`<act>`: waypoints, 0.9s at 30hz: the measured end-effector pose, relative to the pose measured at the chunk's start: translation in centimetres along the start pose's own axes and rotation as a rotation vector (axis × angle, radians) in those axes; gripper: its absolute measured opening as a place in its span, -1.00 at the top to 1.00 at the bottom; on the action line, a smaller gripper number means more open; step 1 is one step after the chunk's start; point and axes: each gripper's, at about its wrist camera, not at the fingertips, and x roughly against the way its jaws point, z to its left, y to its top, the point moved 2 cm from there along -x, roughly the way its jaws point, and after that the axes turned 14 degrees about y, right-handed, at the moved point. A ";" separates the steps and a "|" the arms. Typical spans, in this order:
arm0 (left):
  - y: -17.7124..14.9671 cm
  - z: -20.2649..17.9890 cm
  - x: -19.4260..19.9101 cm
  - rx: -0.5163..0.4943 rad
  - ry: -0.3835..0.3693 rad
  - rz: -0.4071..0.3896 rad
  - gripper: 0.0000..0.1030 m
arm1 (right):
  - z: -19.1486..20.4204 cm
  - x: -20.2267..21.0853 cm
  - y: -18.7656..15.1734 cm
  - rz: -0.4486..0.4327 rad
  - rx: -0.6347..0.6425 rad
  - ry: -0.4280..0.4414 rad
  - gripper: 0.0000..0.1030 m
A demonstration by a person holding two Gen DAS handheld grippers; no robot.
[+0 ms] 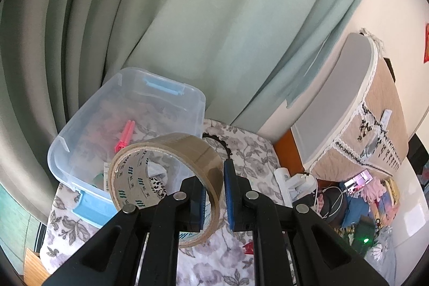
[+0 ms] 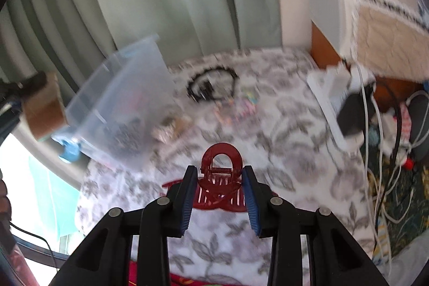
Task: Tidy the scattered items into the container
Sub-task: 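Carry the tape roll and red claw clip over the clear box with both grippers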
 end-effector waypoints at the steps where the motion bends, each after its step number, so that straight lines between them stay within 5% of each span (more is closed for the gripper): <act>1: 0.1 0.3 0.1 0.004 -0.001 -0.004 0.78 | 0.7 0.2 0.6 -0.012 0.012 0.007 0.29; 27: 2.2 6.1 0.5 0.082 0.021 -0.053 0.78 | 12.0 0.1 7.7 -0.093 0.209 0.149 0.28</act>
